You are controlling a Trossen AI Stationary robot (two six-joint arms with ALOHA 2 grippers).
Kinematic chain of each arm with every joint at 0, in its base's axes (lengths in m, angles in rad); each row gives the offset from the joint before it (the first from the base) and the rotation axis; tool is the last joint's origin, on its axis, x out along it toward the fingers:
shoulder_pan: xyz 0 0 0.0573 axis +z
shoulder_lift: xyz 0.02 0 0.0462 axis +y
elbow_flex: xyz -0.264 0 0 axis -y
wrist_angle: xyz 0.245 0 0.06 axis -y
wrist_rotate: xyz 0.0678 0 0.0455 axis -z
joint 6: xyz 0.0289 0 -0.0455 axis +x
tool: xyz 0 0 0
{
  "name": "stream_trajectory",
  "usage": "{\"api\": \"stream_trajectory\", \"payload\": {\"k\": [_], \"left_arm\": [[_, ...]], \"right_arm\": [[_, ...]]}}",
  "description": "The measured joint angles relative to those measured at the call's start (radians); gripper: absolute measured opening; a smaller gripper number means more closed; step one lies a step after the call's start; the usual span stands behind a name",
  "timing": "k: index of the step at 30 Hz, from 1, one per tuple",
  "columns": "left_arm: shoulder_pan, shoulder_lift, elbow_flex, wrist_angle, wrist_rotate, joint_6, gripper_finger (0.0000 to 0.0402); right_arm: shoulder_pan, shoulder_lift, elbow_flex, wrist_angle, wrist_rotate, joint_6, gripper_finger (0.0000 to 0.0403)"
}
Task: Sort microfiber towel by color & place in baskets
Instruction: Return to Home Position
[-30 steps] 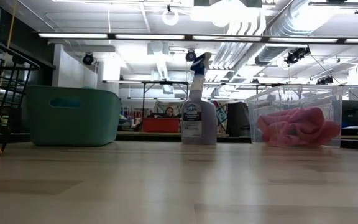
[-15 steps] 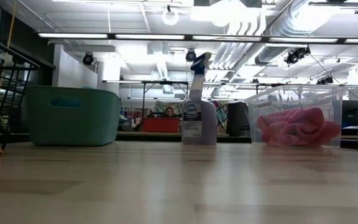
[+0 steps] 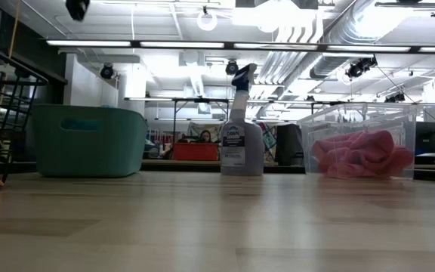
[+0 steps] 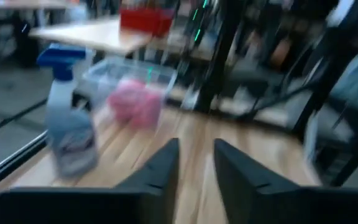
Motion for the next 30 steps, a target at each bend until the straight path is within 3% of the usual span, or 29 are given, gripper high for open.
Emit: {"api": "stream_trajectory", "payload": {"k": [4, 15, 25, 30], "left_arm": [[0.104, -0.122, -0.21, 0.224, 0.098, -0.005, 0.0012], [0.177, -0.448, -0.509, 0.29, 0.116, -0.11, 0.0001], [0.177, -0.632, -0.711, 0.362, 0.116, -0.183, 0.0], [0.177, -0.636, -0.708, 0.354, 0.123, -0.189, 0.0]], "right_arm": [[0.0, 0.0, 0.0, -0.02, 0.0, 0.037, 0.0259], [0.046, 0.0, 0.0, -0.277, -0.007, 0.29, 0.0247], [0.147, -0.001, -0.001, -0.45, 0.015, 0.501, 0.012], [0.194, -0.022, -0.001, -0.473, 0.029, 0.575, 0.0049]]}}
